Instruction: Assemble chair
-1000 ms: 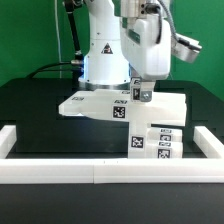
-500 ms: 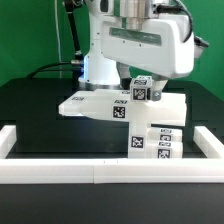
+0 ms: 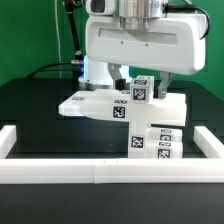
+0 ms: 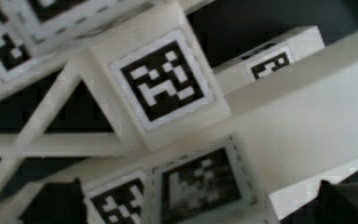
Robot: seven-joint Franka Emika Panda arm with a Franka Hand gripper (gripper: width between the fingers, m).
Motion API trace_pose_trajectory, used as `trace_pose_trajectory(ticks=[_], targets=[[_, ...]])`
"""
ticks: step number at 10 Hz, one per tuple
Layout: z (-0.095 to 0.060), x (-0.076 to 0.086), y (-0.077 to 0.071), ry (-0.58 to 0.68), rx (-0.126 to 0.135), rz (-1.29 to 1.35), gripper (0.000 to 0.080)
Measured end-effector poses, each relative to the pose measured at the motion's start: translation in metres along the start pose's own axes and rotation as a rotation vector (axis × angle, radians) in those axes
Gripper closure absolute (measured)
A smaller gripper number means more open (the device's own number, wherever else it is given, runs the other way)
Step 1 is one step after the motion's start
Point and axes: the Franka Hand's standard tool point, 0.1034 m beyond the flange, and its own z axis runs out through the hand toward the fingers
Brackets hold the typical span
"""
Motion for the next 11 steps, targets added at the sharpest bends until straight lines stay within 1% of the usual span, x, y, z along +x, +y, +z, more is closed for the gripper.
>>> trace_pose_trajectory(ticks=[5, 8, 9, 10, 11], targets=[[-0.0001, 0.0011, 0.0014, 0.0, -0.001, -0.303, 0.0151], [0.0003, 0.0013, 0.0023, 0.0, -0.001, -0.304, 0.0163], [0.0004, 0.0012, 0.0024, -0.001, -0.001, -0.294, 0.033], [0.0005, 0.0012, 0.0025, -0.001, -0.001, -0.294, 0.0531], [0.0006, 0.001, 0.0024, -0.001, -0.001, -0.252, 0.0531]])
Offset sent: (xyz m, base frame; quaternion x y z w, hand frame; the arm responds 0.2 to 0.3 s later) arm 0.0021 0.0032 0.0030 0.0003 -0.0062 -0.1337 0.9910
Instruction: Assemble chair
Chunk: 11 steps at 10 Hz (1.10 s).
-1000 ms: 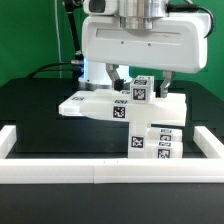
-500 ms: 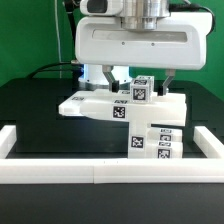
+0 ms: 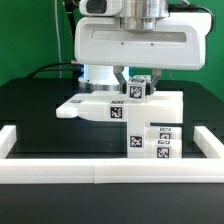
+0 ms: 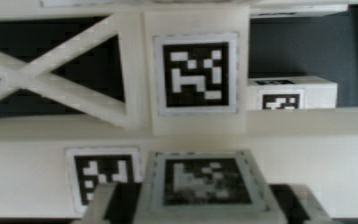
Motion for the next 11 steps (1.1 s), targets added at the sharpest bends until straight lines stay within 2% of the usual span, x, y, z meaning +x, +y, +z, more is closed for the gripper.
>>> trace_pose_trajectory(ticks=[11], targets=[[0.002, 0.0002, -0.0082, 0.02, 0.01, 0.898, 0.0528]])
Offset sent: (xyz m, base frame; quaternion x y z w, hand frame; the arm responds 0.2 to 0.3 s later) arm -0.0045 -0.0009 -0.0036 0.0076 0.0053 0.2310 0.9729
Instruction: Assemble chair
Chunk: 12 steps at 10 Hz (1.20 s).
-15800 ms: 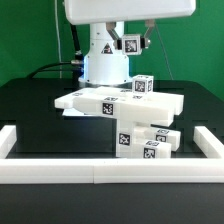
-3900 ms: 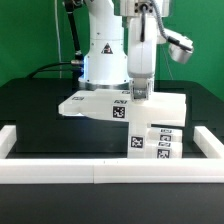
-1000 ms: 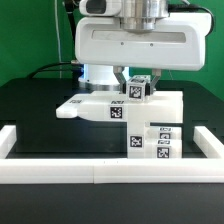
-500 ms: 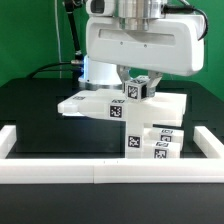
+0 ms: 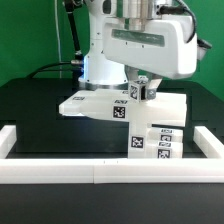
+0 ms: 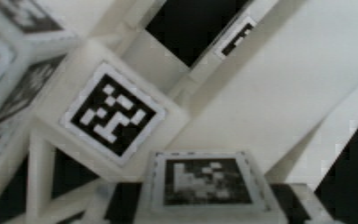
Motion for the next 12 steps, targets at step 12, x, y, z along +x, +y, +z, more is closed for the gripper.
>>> trace_pose_trajectory(ticks=[12], targets=[[0.0012, -0.0063, -0.0026, -0.024, 0.012, 0.595, 0.0418]])
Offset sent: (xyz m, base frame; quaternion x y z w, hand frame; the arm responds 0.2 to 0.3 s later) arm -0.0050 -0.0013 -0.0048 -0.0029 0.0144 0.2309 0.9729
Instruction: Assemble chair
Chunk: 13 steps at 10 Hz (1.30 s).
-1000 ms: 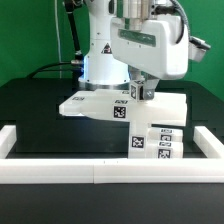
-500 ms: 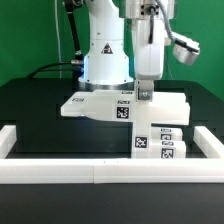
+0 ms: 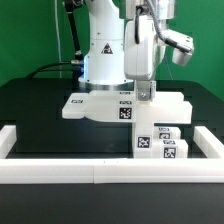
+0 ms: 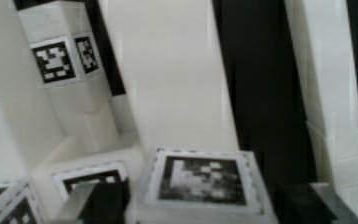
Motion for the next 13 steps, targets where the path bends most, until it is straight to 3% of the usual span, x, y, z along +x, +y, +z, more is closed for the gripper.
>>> trace_pose_trajectory(ticks=[1, 2, 3, 13], targets=[[0.0011, 0.0006, 0.0009, 0.002, -0.005, -0.03, 0.0246], [0.0014, 0.0002, 0.0013, 0.001, -0.007, -0.098, 0.0246], [0.0012, 0.0, 0.0013, 0.002, -0.008, -0.198, 0.0167], [-0.0002, 0.0003, -0.0004, 0.001, -0.006, -1.023, 0.015]])
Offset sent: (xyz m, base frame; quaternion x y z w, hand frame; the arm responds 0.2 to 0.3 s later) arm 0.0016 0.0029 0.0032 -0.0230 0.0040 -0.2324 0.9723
